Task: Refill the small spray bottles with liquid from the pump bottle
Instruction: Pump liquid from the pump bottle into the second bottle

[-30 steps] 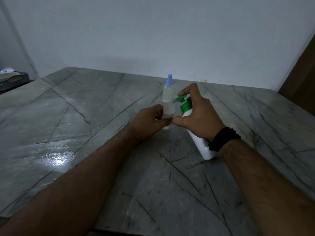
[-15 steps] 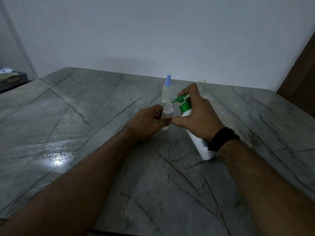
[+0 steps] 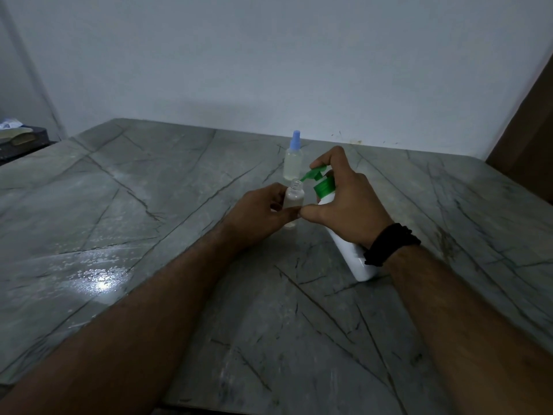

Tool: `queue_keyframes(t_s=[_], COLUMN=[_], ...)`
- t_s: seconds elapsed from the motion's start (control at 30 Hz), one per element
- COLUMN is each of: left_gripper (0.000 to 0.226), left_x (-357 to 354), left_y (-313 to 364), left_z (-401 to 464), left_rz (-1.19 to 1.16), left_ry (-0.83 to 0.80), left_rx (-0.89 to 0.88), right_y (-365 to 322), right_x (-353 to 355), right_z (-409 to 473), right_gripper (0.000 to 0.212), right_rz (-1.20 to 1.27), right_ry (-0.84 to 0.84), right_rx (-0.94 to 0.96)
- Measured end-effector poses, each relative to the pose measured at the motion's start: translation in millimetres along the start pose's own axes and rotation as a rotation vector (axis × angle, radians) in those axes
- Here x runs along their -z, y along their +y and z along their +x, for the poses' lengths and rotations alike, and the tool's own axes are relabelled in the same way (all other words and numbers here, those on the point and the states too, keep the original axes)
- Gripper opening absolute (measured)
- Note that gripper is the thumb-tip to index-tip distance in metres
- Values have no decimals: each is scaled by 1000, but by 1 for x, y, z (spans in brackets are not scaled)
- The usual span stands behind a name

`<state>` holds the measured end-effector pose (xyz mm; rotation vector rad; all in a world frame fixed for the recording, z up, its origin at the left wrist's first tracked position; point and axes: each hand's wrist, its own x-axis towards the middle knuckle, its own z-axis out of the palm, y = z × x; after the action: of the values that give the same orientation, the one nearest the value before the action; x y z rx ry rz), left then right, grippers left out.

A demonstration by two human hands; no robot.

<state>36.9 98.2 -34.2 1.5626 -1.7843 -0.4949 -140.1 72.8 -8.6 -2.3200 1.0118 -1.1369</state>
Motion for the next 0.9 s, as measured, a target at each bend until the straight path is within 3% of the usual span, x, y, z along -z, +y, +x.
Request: queue_keyframes(t_s=[0.9], left_gripper=[47], left_x=[4], left_y=[7], left_z=[-5], left_rz=[0], left_ry=[-12], left_rx=[11], right_y=[-3], right_x=[-2], right_z=[2], right_gripper=[65], right_rz=[3], right_ry=[-11], right_rx=[-6])
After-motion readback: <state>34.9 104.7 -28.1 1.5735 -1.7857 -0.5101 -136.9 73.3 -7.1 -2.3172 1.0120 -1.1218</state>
